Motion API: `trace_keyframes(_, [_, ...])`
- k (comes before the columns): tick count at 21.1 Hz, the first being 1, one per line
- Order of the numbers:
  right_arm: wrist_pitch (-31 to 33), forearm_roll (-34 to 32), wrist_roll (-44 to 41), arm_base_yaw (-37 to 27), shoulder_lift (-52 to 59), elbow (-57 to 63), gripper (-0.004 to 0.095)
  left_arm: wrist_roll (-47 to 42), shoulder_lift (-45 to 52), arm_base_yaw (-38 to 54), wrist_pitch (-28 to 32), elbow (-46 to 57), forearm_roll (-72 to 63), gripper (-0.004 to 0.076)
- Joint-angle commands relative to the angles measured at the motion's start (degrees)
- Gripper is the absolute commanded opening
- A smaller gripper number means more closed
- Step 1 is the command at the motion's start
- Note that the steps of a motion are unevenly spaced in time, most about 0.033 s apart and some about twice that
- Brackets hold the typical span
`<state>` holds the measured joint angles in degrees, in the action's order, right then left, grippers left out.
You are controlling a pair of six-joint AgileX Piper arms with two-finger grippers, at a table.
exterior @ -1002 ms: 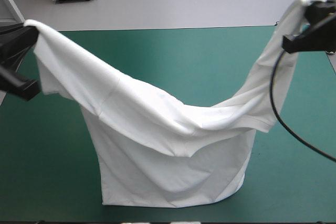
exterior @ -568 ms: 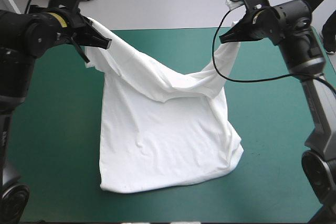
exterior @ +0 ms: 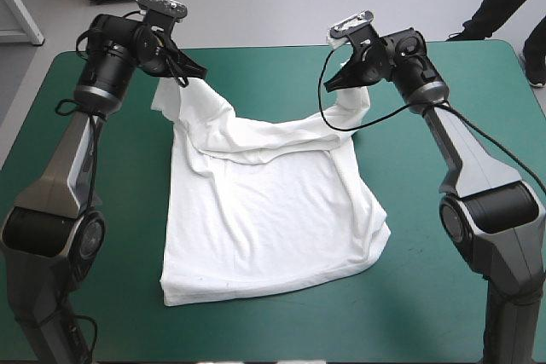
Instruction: Fold the cloth
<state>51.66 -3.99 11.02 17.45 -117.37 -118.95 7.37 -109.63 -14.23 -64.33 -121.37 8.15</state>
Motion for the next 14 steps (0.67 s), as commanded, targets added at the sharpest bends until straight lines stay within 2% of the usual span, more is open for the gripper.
trace_keyframes(1, [-4.0, 3.2, 4.1, -1.1, 0.2, -1.7, -0.0017, -0.6, -0.4, 0.8, 5.4, -1.2, -1.9, -0.0022])
trace_keyframes(3, [-4.0, 4.8, 5.2, -1.8, -1.3, -1.7, -0.0017, -0.5, -2.0, 1.3, 6.0, -1.2, -2.4, -0.0022])
trace_keyframes(7, [-2.0, 13.0, 8.7, -4.2, -3.3, -1.7, -0.0014, 2.4, -4.5, 4.1, 3.8, -1.2, -10.1, 0.0001])
trace_keyframes(9, [0.2, 15.9, 10.6, -5.4, -4.1, -1.7, 0.0033, 4.3, -5.1, 5.8, 2.7, -1.2, -14.0, 0.0077])
trace_keyframes(10, [1.6, 17.8, 11.5, -6.0, -4.3, -1.7, 0.0110, 5.3, -5.1, 6.7, 2.7, -1.0, -16.1, 0.0166])
trace_keyframes(11, [2.1, 18.8, 12.2, -6.3, -4.4, -1.7, 0.0156, 5.9, -5.1, 7.0, 2.7, -1.0, -16.8, 0.0208])
trace_keyframes(14, [2.7, 21.3, 14.3, -6.8, -4.5, -1.7, 0.0380, 6.9, -5.0, 7.6, 2.2, -1.0, -18.3, 0.0360])
